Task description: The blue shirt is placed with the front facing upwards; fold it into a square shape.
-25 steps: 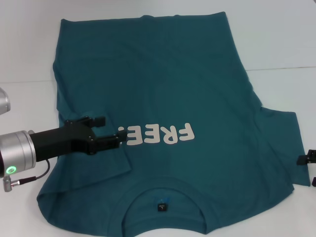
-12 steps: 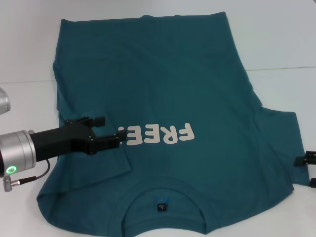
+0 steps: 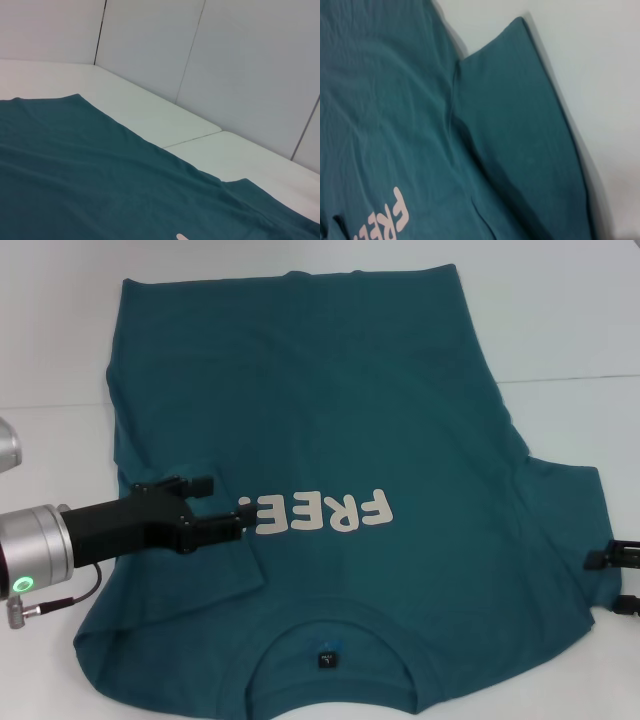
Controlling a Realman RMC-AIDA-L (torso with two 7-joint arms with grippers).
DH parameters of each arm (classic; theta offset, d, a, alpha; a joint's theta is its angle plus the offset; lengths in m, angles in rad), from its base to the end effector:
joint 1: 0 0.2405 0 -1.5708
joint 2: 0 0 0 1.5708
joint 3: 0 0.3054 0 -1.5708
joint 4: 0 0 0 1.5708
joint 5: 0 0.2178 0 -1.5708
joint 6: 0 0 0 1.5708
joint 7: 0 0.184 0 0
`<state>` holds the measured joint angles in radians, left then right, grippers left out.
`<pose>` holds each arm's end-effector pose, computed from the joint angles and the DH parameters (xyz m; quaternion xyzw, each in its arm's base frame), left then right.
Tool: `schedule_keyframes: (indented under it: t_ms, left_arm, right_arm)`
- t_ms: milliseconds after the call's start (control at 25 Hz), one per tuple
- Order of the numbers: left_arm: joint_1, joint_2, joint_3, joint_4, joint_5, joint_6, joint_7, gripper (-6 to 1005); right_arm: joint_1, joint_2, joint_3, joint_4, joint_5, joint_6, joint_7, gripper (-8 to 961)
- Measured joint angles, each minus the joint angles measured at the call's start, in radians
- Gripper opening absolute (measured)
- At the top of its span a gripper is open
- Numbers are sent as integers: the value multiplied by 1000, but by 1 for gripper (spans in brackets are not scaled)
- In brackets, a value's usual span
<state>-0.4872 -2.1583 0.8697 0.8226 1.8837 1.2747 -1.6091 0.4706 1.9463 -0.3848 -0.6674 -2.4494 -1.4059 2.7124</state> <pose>-0.2697 0.4053 -0.0726 -0.9052 -0.2849 -0.2373 0.2077 0.4294 0.3573 0.0226 -0.5276 0.8091 0.1880 0.1776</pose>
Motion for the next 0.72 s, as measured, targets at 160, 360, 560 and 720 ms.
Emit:
schedule_keyframes:
  t_ms: [160, 360, 560, 720]
  left_arm:
    - [-3, 1, 0, -7, 0, -1, 0, 861]
    - [-8, 4, -2, -19, 0, -2, 4, 861]
    - [-8, 5, -2, -22, -5, -3, 13, 861]
    - [-8, 5, -2, -22, -5, -3, 13, 861]
  right_arm:
    - [0, -1, 0, 17, 9, 12, -10, 839]
    - [-2, 1, -1, 23, 27, 22, -15, 838]
    - [1, 1, -1, 41, 44, 43, -25, 838]
    - [4, 3, -1, 48, 53, 52, -28, 837]
